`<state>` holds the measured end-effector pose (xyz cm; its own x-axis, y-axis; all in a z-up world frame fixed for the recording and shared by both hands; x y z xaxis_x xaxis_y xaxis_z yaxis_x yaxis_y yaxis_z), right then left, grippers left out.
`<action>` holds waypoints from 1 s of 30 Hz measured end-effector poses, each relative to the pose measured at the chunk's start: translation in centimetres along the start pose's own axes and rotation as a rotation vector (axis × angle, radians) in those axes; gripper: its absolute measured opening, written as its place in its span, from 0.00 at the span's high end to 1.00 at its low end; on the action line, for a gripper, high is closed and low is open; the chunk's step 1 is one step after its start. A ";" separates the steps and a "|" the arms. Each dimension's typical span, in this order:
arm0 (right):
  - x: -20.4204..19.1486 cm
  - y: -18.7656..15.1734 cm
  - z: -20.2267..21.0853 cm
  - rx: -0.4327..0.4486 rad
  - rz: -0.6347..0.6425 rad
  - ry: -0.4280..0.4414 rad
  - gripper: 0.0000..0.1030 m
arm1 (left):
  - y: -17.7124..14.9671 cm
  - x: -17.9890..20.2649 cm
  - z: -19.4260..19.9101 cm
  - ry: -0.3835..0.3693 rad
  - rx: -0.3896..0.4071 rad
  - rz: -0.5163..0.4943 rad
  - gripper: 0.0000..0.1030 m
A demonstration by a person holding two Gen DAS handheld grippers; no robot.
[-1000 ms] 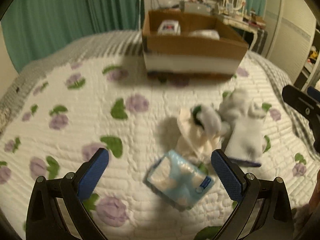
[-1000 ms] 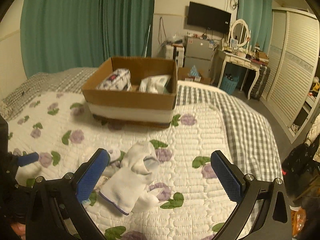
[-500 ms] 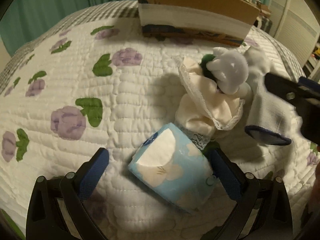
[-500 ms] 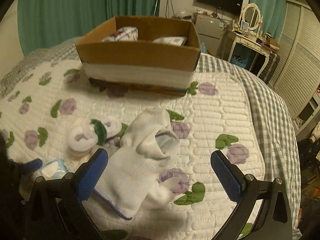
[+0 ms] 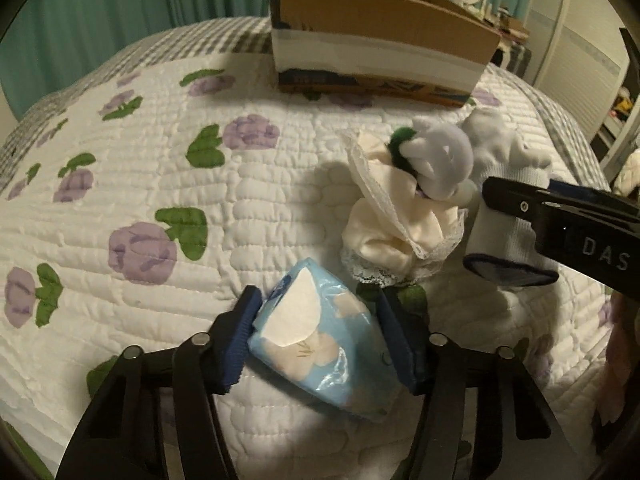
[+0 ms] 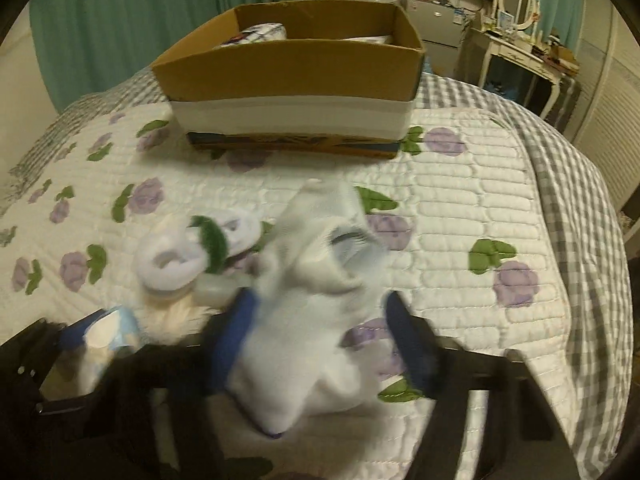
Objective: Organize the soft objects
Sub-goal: 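Grasp the blue tissue pack with the left tool while the right tool grasps a white sock, then carry the blue tissue pack and white sock into the box and release both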
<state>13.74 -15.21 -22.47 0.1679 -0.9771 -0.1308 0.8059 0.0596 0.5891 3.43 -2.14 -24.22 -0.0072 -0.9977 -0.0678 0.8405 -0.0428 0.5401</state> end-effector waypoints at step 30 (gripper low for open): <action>-2.5 -0.9 13.1 0.273 0.030 -0.017 0.73 | 1.8 -2.1 9.1 -0.020 0.186 0.001 0.80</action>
<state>5.12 -15.51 -12.21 0.1782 -0.9791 -0.0982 0.6176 0.0336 0.7858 0.07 -0.60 -15.50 -0.0189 -0.9985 -0.0520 0.7258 -0.0495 0.6862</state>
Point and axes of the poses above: each gripper's, at about its wrist camera, not at the fingertips, and z roughly against the way its jaws point, x to its right, y to its top, the point moved 6 cm from there along -z, roughly the way its jaws point, and after that the axes turned 6 degrees about y, right-handed, at the moved point
